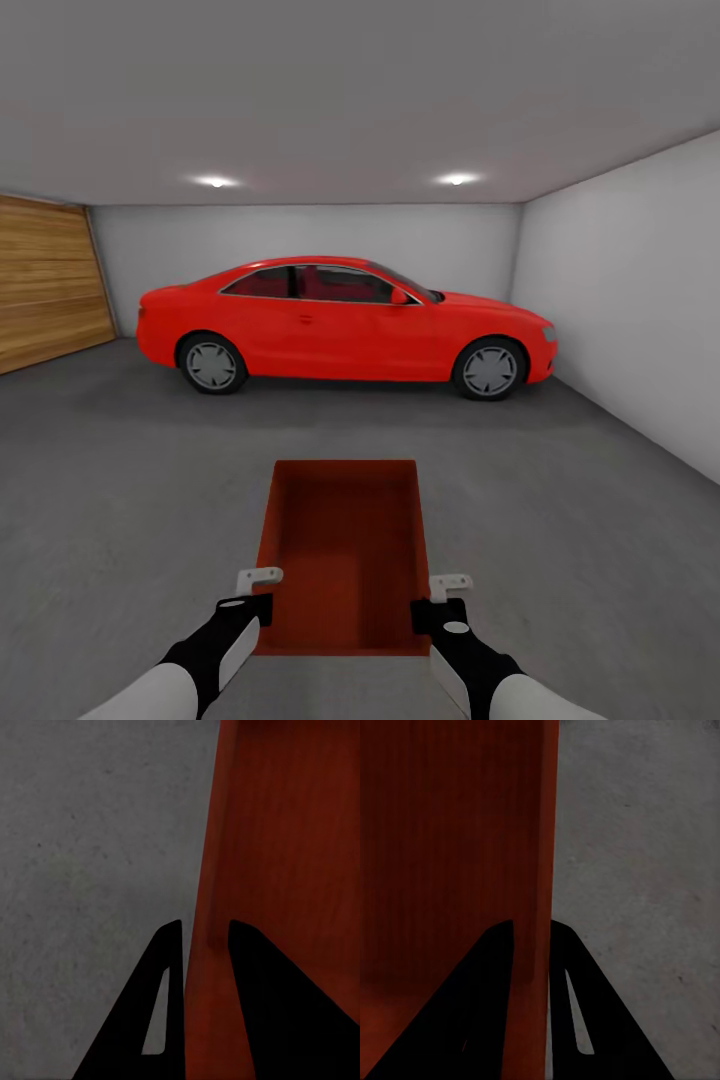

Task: Move the two storage containers from the living room to the garage. In the garage, place one container on the floor and stack the other container on top of it (either order is fine).

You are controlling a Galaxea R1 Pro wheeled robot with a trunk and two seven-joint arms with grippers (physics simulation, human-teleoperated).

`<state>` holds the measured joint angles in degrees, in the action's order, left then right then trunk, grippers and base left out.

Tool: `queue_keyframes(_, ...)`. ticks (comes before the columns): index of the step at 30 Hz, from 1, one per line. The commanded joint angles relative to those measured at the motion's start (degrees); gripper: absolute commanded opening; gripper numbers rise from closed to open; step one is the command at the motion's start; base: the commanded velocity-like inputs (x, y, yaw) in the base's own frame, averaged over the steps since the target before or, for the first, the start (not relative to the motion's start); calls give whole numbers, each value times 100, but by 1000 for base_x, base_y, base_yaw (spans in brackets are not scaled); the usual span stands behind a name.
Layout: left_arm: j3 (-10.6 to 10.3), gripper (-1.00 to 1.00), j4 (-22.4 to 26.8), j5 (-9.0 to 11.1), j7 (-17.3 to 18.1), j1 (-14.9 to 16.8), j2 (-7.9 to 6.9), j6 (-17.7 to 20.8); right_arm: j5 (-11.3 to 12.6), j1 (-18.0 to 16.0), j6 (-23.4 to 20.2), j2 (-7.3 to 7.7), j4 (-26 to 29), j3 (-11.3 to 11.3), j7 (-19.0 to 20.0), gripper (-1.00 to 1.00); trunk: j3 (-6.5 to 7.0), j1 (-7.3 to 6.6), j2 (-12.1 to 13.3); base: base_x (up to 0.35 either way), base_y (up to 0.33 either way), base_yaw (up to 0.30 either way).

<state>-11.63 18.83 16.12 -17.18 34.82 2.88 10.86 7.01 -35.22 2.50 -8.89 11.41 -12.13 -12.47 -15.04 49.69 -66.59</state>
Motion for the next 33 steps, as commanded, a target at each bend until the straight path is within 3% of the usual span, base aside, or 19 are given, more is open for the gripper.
queue_keyframes(1, 208, -100, 33, -109, -66, 8, -393, -5, 116, -2, 23, 3, -16, 79, -27, -100, -7, 4, -4, 320, 0, 0)
queue_keyframes(16, 206, -100, 33, -109, -66, 9, -385, -5, 116, -2, 15, 0, -16, 79, -27, -100, -7, 4, -4, 320, 0, -15)
queue_keyframes(33, 210, -100, 33, -109, -66, 8, -383, -5, 116, -2, 15, -13, -16, 79, -27, -100, -7, 4, -4, 321, 0, -240)
